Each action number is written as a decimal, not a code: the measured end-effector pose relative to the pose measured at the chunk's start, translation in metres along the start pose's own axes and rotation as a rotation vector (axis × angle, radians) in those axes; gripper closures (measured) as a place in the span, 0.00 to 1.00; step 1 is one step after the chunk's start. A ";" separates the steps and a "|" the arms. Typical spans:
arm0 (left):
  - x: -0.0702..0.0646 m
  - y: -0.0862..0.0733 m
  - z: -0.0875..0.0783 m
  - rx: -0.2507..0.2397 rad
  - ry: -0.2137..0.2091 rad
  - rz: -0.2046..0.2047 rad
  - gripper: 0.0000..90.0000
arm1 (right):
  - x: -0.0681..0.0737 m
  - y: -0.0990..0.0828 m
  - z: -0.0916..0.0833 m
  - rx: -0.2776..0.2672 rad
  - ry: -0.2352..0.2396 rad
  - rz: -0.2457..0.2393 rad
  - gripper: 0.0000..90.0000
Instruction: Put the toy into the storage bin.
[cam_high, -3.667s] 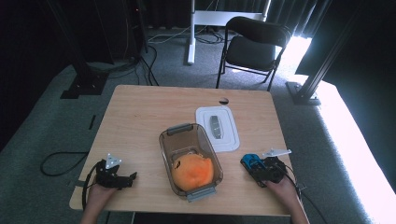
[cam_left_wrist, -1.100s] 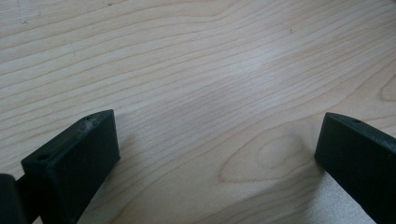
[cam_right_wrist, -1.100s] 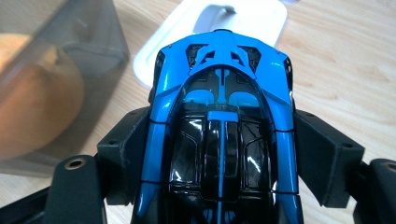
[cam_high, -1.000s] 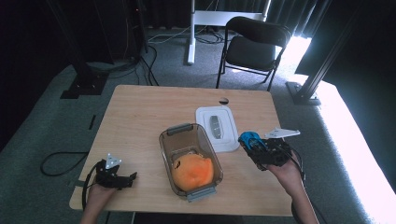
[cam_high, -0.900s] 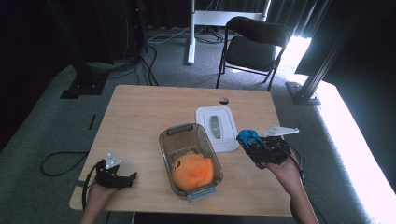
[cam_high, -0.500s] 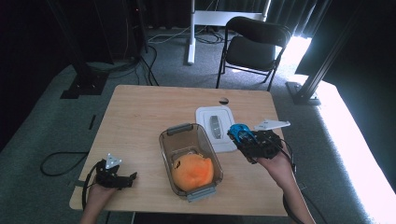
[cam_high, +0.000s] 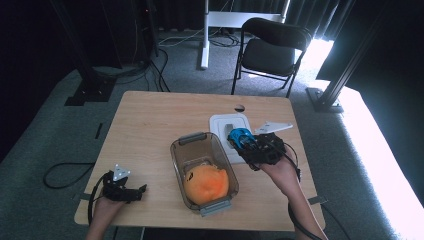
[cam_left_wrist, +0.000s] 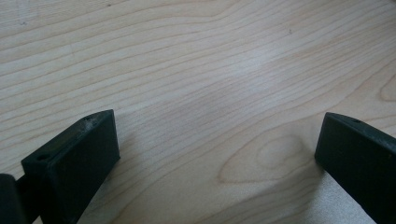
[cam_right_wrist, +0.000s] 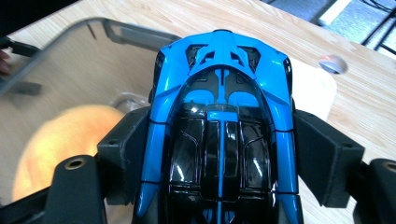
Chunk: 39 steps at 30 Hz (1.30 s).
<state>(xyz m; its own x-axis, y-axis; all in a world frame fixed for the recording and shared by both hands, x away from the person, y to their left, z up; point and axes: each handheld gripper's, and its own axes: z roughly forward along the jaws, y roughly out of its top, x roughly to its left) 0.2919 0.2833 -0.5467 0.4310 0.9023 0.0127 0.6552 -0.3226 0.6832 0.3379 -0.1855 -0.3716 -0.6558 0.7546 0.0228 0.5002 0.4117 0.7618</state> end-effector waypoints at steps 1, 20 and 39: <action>0.000 0.000 0.000 0.000 0.000 0.000 0.00 | 0.000 0.000 0.000 0.000 0.000 0.000 0.28; 0.000 0.000 0.000 0.000 0.001 0.001 0.00 | 0.047 0.028 0.034 0.015 0.087 -0.037 0.28; 0.000 0.000 0.000 0.000 0.000 0.001 0.00 | 0.075 0.025 0.077 0.085 0.148 -0.036 0.28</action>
<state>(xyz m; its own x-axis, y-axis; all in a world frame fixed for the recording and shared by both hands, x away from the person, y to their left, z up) 0.2919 0.2834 -0.5467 0.4323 0.9016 0.0134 0.6546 -0.3240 0.6831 0.3445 -0.0790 -0.4007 -0.7470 0.6578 0.0961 0.5169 0.4838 0.7062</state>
